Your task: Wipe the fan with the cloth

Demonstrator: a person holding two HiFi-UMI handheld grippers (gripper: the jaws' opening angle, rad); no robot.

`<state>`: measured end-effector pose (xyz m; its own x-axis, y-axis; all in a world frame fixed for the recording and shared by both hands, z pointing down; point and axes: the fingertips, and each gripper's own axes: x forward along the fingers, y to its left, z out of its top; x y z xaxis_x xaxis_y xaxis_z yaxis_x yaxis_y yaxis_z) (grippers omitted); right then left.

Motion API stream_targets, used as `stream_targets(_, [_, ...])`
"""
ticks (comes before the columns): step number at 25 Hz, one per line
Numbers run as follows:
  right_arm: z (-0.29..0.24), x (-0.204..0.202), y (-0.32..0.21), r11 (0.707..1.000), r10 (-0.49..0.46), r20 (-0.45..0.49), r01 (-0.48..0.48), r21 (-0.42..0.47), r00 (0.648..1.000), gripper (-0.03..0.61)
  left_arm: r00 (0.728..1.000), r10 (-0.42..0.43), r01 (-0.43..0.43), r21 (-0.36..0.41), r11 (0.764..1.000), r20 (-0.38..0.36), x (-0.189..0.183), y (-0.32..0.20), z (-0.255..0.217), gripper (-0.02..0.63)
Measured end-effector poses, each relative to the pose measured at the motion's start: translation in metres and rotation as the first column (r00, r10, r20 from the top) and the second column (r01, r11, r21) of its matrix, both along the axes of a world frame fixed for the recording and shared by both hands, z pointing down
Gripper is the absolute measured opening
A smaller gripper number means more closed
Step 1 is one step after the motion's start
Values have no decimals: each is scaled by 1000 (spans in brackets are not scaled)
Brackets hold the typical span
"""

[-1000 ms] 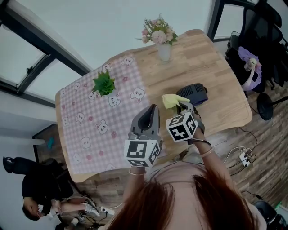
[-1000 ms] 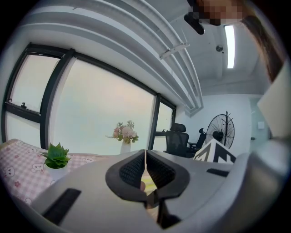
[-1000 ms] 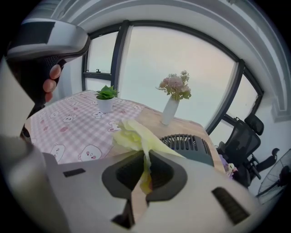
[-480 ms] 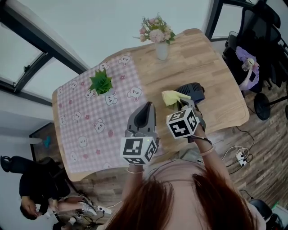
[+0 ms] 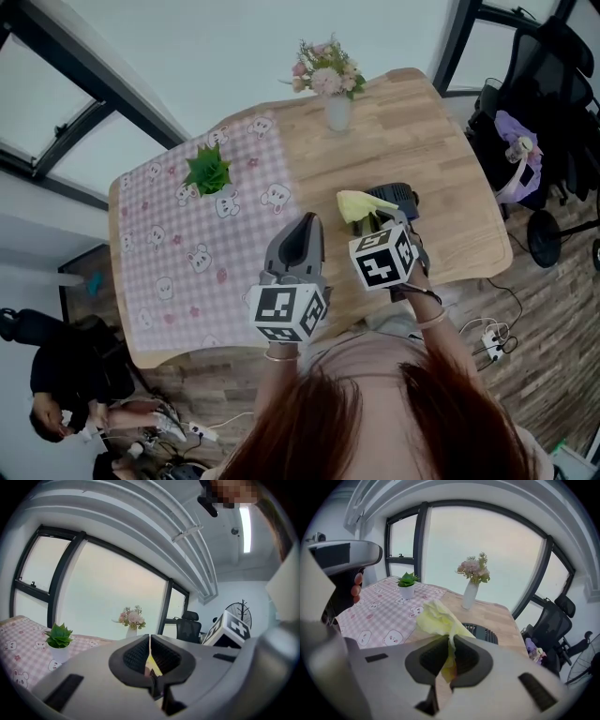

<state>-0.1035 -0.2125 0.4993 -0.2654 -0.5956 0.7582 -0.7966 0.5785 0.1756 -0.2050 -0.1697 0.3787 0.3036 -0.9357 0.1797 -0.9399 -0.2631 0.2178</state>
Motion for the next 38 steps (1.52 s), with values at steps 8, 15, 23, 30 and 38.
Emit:
stream_targets(8, [-8,18,-10,999,18,55,-17,-30,998,18,1000,-16,16,-2,1000,-4,18,-6,0,14])
stream_targets(15, [-11,36,-15,999,47,84,-45,-29,995,18,1000,-7,7,-6,1000,2,31,-6,2,14])
stream_targets(23, [-10,53,-17,997,73,115,-67,-49,991,20,1000,15,-15,-12,1000,5,44,-8,3,14])
stream_targets(30, [-23,64,-26,996,84,205,-82,-15,975,18,1000,29,-29,-16,999,7,51,-9,4,14])
stream_targets(38, [-4,71,-25,985,119,308,-73,-156,944,18,999,47,-47,-31,998,5,60,-13,8,14])
